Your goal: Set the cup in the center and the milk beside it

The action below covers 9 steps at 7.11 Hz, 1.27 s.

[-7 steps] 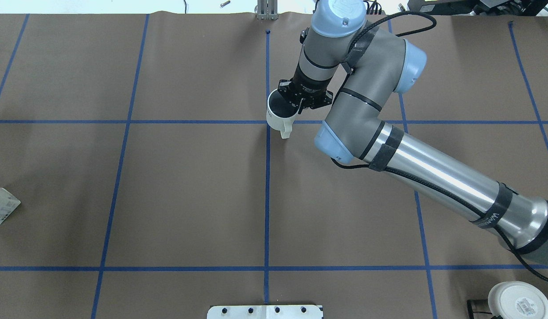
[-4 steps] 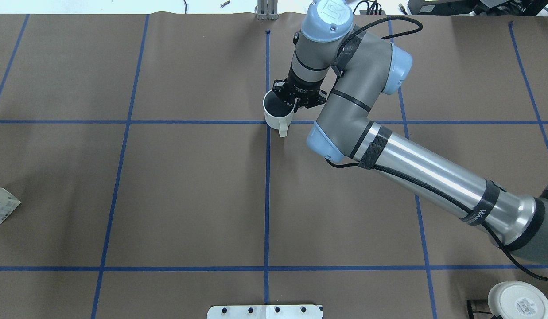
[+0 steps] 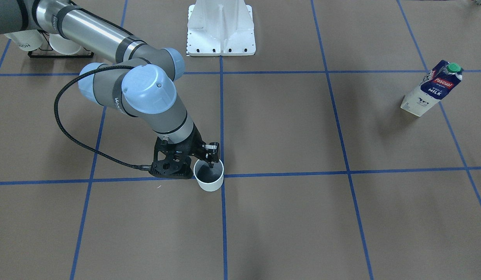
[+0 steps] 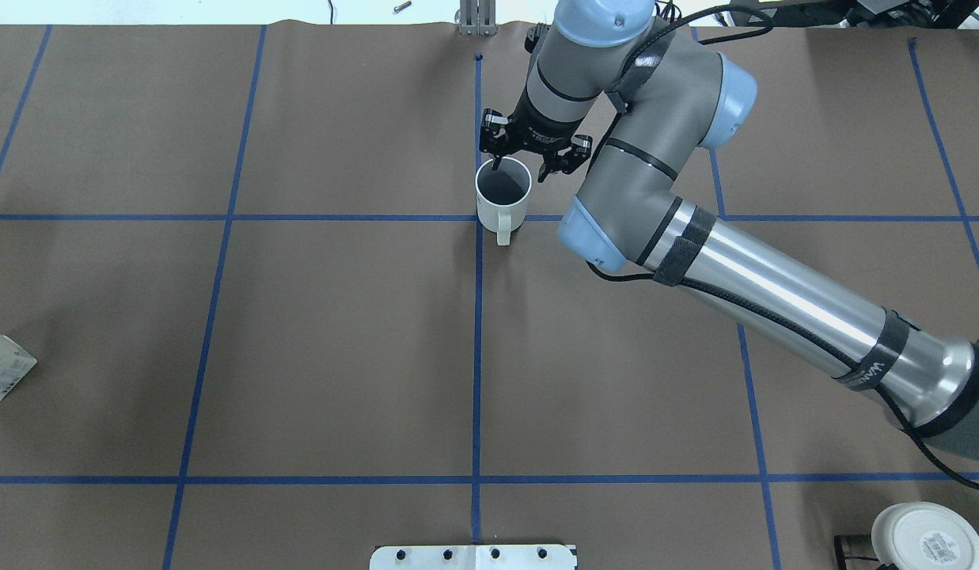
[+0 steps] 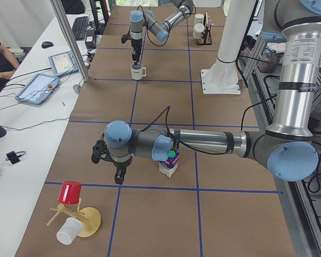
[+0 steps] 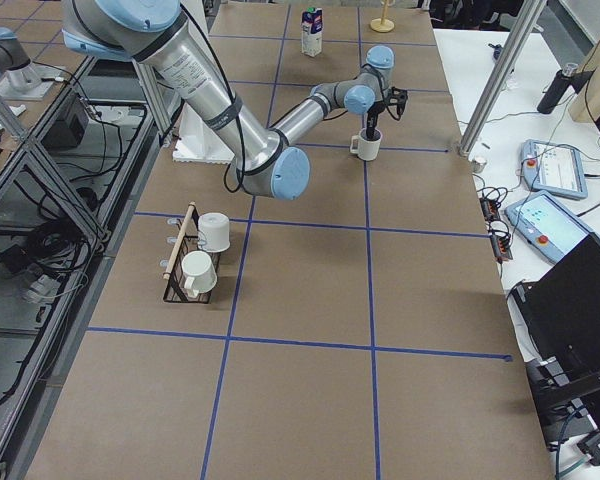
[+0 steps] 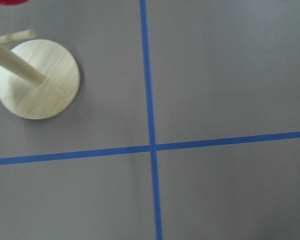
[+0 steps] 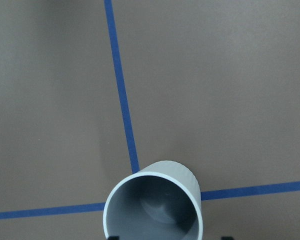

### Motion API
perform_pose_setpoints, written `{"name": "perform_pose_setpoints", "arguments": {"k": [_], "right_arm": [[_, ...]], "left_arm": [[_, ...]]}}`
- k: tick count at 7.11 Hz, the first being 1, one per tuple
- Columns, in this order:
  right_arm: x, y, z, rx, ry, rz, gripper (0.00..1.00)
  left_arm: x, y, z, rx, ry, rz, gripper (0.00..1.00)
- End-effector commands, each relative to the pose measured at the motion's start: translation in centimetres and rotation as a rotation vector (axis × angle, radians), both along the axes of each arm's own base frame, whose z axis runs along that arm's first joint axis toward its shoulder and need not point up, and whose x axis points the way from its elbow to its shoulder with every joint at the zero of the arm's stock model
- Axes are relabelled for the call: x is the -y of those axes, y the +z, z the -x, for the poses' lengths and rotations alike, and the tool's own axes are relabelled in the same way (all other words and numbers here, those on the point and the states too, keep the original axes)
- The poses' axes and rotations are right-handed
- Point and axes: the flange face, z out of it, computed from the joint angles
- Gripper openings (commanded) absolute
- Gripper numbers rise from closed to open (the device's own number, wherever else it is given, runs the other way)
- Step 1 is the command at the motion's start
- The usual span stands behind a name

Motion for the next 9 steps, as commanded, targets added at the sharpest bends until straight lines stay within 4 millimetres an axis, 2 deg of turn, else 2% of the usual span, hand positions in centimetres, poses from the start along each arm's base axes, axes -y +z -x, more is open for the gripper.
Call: {"name": "perform_pose_setpoints", "arguments": {"k": [1, 2, 3, 4, 5, 6, 9], "right_arm": [[1.2, 1.9, -6.5, 0.050, -0.005, 0.031, 1.00], [1.2, 3.6, -9.2, 0.061, -0.007, 0.034, 1.00], [0.8, 5.8, -11.4, 0.050, -0.002, 0.025, 1.00], [0.3, 7.5, -12.6, 0.041, -0.003, 0.019, 1.00], [0.2, 8.1, -12.8, 0.035, 0.001, 0.023, 1.00], [0.3, 8.1, -13.0, 0.035, 0.004, 0.023, 1.00], [0.2, 8.8, -13.0, 0.030, 0.003, 0.030, 1.00]], "left_arm": [[-4.6, -4.5, -2.9, -0.008, 0.059, -0.078, 0.98], [-8.2, -6.0, -4.4, 0.027, 0.094, -0.115, 0.98], [-11.3, -5.6, -6.1, 0.084, 0.129, -0.135, 0.98], [-14.0, -4.1, -6.9, 0.091, 0.140, -0.176, 0.98], [-16.3, -2.8, -8.3, 0.116, 0.168, -0.223, 0.98], [-17.4, -2.4, -9.1, 0.112, 0.184, -0.243, 0.98], [-17.7, -2.2, -9.9, 0.116, 0.208, -0.247, 0.98]]}}
